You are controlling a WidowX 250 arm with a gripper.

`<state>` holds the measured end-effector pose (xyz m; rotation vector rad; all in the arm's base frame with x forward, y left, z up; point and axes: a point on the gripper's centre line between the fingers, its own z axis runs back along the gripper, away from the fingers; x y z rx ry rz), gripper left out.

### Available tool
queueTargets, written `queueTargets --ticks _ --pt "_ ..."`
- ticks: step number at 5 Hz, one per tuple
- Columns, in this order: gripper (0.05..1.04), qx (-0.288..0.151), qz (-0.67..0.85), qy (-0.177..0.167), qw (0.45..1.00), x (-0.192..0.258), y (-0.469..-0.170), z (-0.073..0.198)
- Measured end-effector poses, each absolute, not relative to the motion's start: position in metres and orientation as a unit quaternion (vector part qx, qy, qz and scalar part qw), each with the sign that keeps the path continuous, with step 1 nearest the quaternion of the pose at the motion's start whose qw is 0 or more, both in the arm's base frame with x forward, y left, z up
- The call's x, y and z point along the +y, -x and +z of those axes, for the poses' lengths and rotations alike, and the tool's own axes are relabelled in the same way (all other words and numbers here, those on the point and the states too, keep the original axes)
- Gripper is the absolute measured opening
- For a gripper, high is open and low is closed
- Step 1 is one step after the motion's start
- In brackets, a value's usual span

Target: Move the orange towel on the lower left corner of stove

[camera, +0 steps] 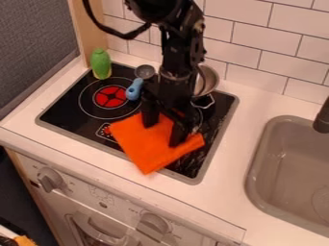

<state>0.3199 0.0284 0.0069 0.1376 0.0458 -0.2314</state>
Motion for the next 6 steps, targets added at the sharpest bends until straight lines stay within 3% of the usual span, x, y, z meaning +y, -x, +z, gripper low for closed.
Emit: queueTargets --ticks 1,2,4,5,6 --pt "1.001 0.027 -0.054 -0.077 0.995 0.069 -0.319 0.01" --pt "1.001 0.046 0.006 -0.073 0.996 0.113 -0.292 0.012" --pt "1.001 0.069 0.041 -0.08 0.994 0.146 -0.264 0.017" --pt "1.0 0.042 0.066 -0.105 0.991 0.173 -0.278 0.03" --pt "1.0 0.047 0.078 -0.108 0.99 0.19 -0.281 0.025"
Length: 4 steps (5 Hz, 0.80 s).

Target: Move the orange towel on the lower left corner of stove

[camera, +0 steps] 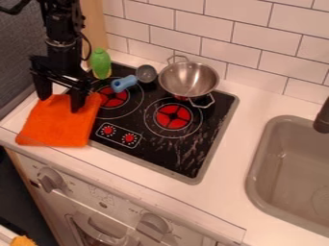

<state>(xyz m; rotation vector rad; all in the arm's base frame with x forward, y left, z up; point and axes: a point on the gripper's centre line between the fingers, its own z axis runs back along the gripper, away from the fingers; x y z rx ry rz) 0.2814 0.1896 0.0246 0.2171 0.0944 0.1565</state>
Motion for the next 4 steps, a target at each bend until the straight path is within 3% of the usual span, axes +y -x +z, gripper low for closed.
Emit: queueTargets --ticks 1,3,4 --pt "1.0 0.04 0.07 -0.087 0.993 0.184 -0.284 0.023" --pt "1.0 -0.047 0.039 -0.037 0.997 0.158 -0.293 0.07" --pt "1.0 -0.051 0.022 -0.033 0.998 0.155 -0.292 0.071"
